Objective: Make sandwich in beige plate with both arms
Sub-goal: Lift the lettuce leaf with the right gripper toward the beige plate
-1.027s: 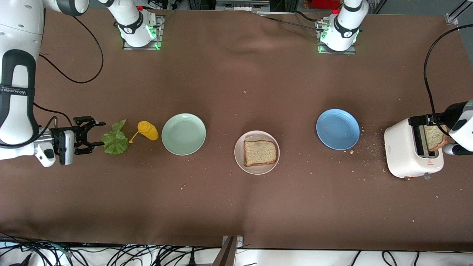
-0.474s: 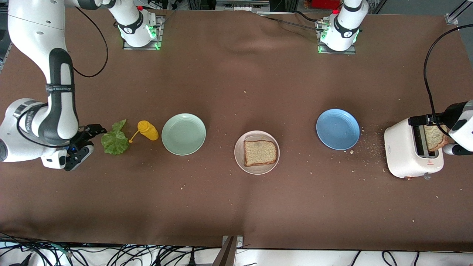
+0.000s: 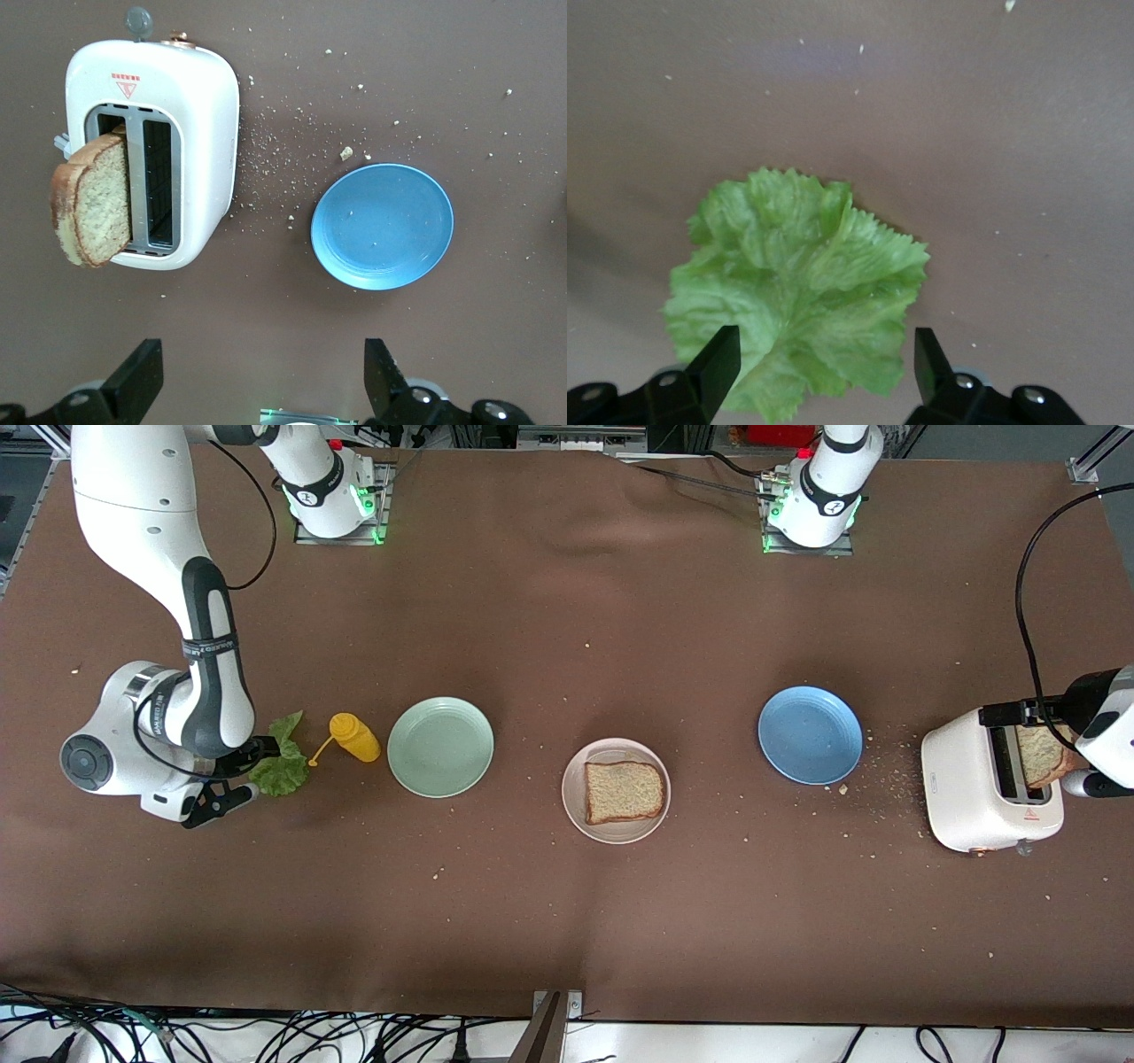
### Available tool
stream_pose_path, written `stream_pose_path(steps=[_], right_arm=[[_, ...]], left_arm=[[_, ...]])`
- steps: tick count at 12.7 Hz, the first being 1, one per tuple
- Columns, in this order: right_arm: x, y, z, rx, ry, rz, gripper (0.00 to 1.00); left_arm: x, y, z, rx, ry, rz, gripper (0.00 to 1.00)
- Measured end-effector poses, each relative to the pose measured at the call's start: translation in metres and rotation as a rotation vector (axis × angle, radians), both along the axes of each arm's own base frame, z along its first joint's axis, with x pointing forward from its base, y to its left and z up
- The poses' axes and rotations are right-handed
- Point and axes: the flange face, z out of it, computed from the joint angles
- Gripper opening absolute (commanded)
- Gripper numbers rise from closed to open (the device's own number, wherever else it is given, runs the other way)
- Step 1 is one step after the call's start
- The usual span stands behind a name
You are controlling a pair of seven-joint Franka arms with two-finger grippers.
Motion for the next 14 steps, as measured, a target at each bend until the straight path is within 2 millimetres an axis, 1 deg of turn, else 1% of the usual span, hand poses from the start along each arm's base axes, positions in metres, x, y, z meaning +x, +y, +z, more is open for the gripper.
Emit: stream_pose_path(steps=[1, 2, 3, 7, 10, 11, 12, 14], right_arm=[[-0.005, 0.002, -0.006, -0.007, 0.000, -0.003, 0.32], [-0.006, 0.006, -0.008, -0.009, 0.004, -0.002, 0.12], [-0.006, 0.010, -0.007, -0.010, 0.003, -0.001, 0.00], [-0.004, 0.019, 0.000, -0.012, -0.004, 0.003, 0.00], [-0.002, 0.013, 0.007, -0.031, -0.013, -0.001, 0.00], [0.001, 0.012, 0.017, -0.043, -0.010, -0.001, 0.00], [0.006, 0.012, 0.032, -0.053, -0.003, 0.000, 0.00], [0.020, 0.015, 0.072, -0.069, 0.007, 0.007, 0.00]], left_arm=[[0.000, 0.000, 0.000, 0.000, 0.000, 0.000, 1.00], [0.000, 0.000, 0.000, 0.000, 0.000, 0.000, 1.00], [0.000, 0.000, 0.000, 0.000, 0.000, 0.000, 1.00], [0.000, 0.000, 0.000, 0.000, 0.000, 0.000, 1.00], [0.000, 0.000, 0.000, 0.000, 0.000, 0.000, 1.00], [0.000, 0.000, 0.000, 0.000, 0.000, 0.000, 1.00], [0.000, 0.000, 0.000, 0.000, 0.000, 0.000, 1.00], [0.000, 0.000, -0.001, 0.000, 0.002, 0.000, 1.00]])
